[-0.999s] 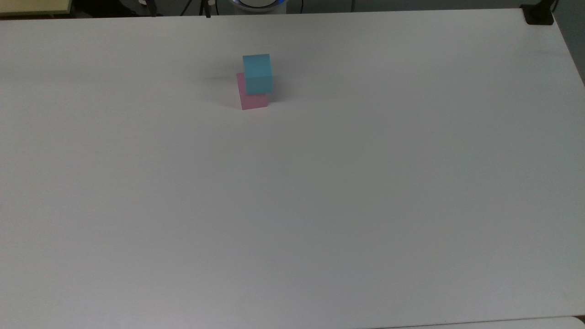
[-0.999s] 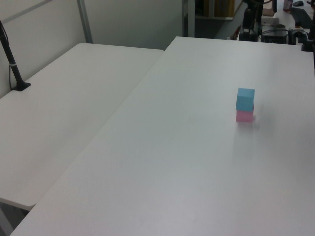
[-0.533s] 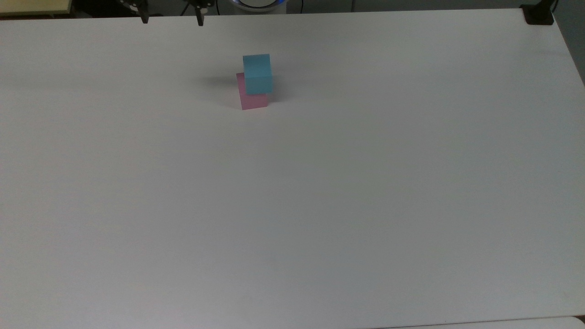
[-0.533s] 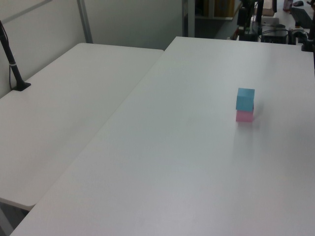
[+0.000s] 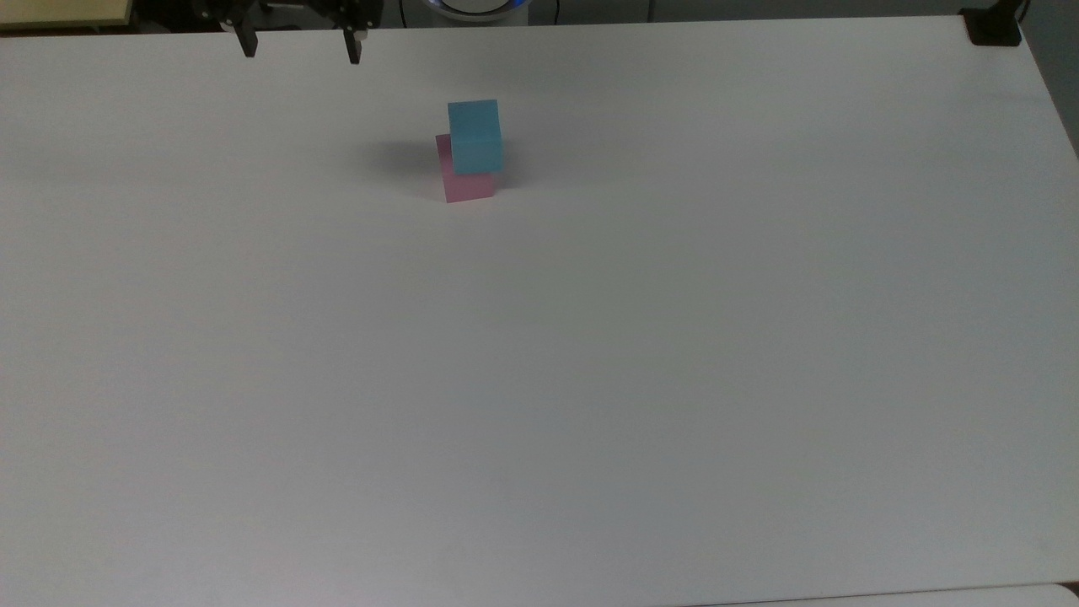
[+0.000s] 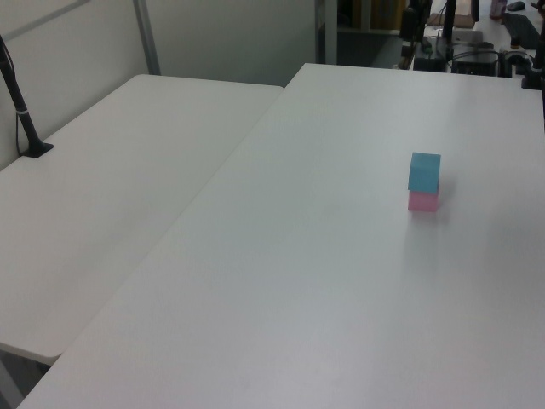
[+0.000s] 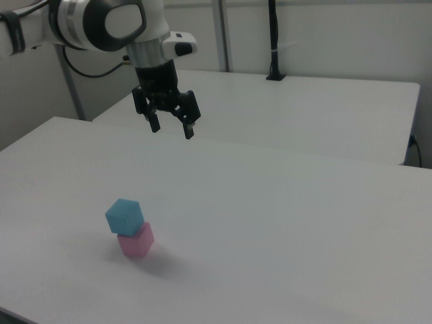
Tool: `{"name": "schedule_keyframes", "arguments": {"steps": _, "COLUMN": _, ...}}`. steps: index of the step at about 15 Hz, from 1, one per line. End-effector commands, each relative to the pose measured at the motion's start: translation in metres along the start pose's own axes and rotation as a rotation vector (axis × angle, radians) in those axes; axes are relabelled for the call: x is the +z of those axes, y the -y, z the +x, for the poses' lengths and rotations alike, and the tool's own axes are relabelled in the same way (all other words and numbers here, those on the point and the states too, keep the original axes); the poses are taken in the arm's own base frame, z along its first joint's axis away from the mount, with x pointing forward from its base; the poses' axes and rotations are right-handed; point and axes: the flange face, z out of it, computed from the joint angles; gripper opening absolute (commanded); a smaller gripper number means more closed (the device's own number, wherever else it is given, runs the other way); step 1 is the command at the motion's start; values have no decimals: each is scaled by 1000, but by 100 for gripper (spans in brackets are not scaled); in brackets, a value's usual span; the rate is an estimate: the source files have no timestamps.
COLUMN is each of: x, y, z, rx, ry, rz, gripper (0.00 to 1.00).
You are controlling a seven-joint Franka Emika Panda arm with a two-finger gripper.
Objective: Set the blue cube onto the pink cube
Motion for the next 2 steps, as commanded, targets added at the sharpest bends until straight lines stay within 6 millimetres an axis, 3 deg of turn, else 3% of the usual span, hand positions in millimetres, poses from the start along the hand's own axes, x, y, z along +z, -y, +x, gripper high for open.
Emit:
{"name": "schedule_keyframes", "arguments": {"steps": 1, "x": 0, "y": 11, "z": 10, "rx": -6, "ry": 20, "rz": 1, "gripper": 100}}
{"name": "schedule_keyframes", "arguments": {"steps": 2, "x": 0, "y": 16, "z": 11, "rx": -15, "ry": 21, "rz": 2, "gripper": 100}}
